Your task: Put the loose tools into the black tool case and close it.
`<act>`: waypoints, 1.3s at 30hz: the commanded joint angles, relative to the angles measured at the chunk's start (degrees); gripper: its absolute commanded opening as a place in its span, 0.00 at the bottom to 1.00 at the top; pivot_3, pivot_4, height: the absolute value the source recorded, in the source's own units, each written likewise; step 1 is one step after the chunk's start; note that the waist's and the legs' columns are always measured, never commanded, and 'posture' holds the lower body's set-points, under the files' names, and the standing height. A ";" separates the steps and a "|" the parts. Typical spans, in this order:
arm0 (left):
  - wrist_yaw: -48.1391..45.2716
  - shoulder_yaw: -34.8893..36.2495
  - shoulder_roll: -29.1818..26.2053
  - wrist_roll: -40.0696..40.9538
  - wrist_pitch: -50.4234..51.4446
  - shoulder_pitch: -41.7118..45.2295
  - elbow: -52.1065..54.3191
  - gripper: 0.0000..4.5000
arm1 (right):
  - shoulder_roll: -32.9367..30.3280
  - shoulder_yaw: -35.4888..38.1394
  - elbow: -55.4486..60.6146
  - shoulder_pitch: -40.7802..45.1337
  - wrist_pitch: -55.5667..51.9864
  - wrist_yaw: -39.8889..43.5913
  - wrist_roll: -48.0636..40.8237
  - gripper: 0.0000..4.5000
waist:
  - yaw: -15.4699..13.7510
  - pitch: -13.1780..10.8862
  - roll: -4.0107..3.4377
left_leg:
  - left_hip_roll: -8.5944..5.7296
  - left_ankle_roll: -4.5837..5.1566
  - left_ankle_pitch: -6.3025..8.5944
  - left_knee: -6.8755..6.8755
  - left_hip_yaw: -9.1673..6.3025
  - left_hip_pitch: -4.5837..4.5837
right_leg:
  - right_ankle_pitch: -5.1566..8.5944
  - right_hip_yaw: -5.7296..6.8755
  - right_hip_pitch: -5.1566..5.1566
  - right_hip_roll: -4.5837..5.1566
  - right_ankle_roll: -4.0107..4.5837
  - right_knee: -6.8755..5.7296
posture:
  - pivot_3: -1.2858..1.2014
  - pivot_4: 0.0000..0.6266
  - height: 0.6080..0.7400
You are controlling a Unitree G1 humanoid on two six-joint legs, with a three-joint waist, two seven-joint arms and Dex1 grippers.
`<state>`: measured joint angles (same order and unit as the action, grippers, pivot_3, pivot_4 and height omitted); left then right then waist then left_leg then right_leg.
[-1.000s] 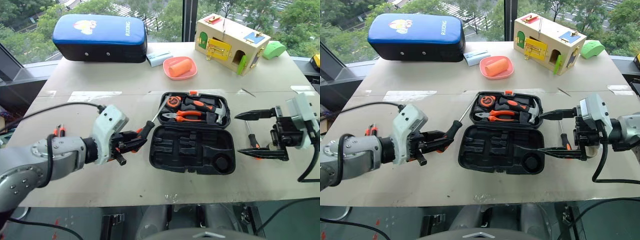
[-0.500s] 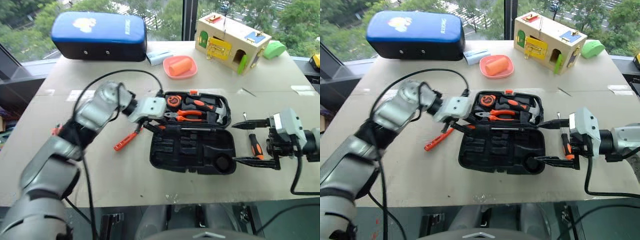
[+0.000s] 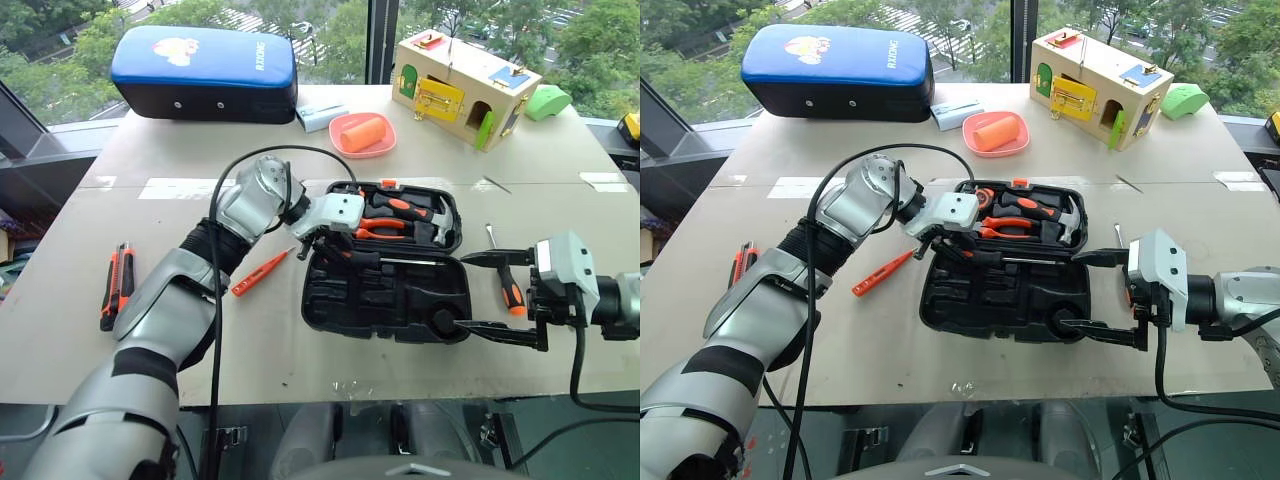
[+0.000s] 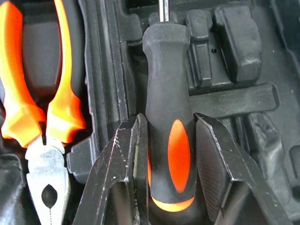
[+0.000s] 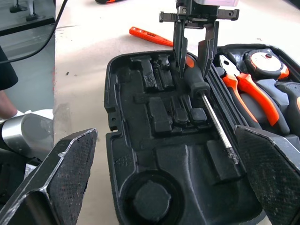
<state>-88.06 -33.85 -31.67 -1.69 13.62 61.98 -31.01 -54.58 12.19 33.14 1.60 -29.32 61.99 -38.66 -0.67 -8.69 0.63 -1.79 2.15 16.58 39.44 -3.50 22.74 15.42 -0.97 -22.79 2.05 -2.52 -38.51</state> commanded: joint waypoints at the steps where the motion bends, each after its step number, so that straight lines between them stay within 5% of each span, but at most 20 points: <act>1: -0.40 0.90 -1.48 -2.36 4.48 0.10 2.90 0.24 | 0.38 1.50 0.11 1.38 1.11 -0.05 -0.78 1.00 | 0.05 0.00 0.00 | 0.01 0.00 0.00 0.00 -0.01 0.00 | 0.00 0.00 -0.01 -0.01 0.00 -0.01 | 0.52 0.24 0.96; 7: -0.72 0.92 -2.08 -3.60 7.02 -0.63 4.82 0.24 | 0.96 0.56 -1.30 2.53 1.83 0.30 -0.27 1.00 | 0.03 0.00 0.00 | 0.04 -0.04 -0.02 -0.05 -0.05 0.00 | 0.01 0.00 -0.04 -0.01 0.02 0.01 | 0.52 0.24 0.96; 14: -2.65 2.00 -3.04 -2.99 10.82 -0.54 8.65 0.94 | 1.63 -0.08 -1.80 2.62 2.35 0.51 0.20 1.00 | -0.27 0.00 0.00 | 0.02 -0.03 -0.02 -0.02 -0.07 0.01 | 0.01 0.00 -0.01 0.02 0.02 0.00 | 0.52 0.24 0.96; 20: -1.67 5.46 -1.85 -0.37 12.29 0.87 9.65 0.94 | 2.05 -0.10 -1.63 2.19 2.33 0.45 0.06 1.00 | -0.13 -0.01 0.00 | 0.02 -0.03 -0.02 0.02 -0.10 0.02 | 0.01 0.01 -0.01 0.04 0.01 -0.02 | 0.52 0.24 0.96; 24: -0.18 6.36 0.20 -0.09 11.66 0.44 8.40 0.60 | 2.38 -0.39 -1.56 2.15 2.42 0.28 0.33 1.00 | -0.14 -0.01 0.00 | 0.02 -0.23 -0.13 -0.04 -0.17 0.11 | 0.01 0.02 -0.02 0.06 0.01 0.10 | 0.52 0.24 0.96; 29: 1.30 5.52 2.47 -0.92 10.12 -0.70 7.06 0.05 | 2.36 -0.45 -1.97 1.98 2.72 0.04 1.14 1.00 | -0.03 -0.01 0.01 | 0.02 -0.26 -0.15 -0.09 -0.11 0.14 | 0.01 0.01 -0.03 0.08 0.01 0.23 | 0.52 0.24 0.96; 39: 3.18 -0.14 4.57 -6.34 3.12 -5.26 4.53 0.02 | 2.73 0.11 -1.52 0.36 2.13 -1.21 1.06 1.00 | -0.13 0.01 -0.01 | 0.01 -0.26 -0.15 -0.10 -0.11 0.11 | 0.01 -0.02 -0.01 0.08 0.01 0.23 | 0.52 0.24 0.96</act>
<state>-84.68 -31.06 -27.36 -5.56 18.69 59.17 -25.90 -51.90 11.13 30.50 2.24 -27.43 61.21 -37.32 -0.80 -8.68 0.62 -1.78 1.90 16.44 39.34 -3.60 22.83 15.42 -1.01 -22.79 2.16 -2.51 -38.28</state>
